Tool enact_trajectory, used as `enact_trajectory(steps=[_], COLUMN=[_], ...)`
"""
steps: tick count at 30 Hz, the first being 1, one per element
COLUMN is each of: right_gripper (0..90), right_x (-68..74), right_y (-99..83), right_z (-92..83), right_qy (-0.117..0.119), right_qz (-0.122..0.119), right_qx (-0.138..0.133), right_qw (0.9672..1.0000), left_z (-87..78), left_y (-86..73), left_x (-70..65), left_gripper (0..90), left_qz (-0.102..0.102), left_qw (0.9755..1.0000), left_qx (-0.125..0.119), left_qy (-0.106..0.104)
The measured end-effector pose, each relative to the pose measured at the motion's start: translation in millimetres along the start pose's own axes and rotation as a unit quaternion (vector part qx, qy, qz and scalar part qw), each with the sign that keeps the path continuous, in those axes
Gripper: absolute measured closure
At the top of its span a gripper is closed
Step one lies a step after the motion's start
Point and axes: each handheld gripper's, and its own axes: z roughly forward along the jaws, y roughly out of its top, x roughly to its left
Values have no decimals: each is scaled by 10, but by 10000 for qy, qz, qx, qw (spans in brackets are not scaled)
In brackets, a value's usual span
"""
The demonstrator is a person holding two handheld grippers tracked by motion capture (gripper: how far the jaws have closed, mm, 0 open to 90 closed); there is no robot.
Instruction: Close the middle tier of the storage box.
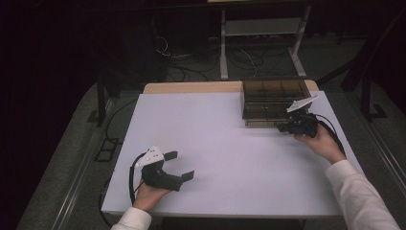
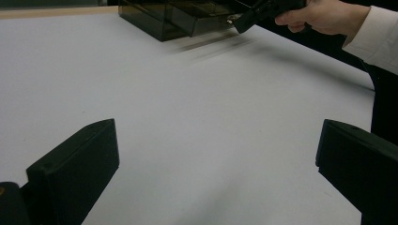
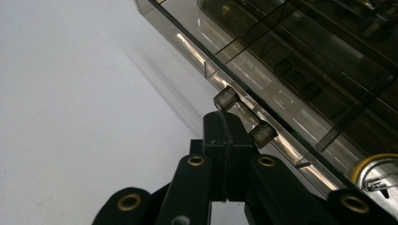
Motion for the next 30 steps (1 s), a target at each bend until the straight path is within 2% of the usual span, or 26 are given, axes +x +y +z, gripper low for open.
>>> enact_trajectory(steps=[10, 30], right_gripper=[887, 885], right_x=[-25, -106], right_y=[6, 109], right_z=[11, 81], right_qy=[-84, -64], right_qz=[54, 208], right_qx=[-64, -57], right_qw=[9999, 9997], left_z=[-2, -9], left_y=[1, 5], left_x=[1, 4], left_gripper=[0, 0], left_qz=[2, 14], left_qw=[10000, 10000], left_qx=[-4, -15], left_qy=[5, 8])
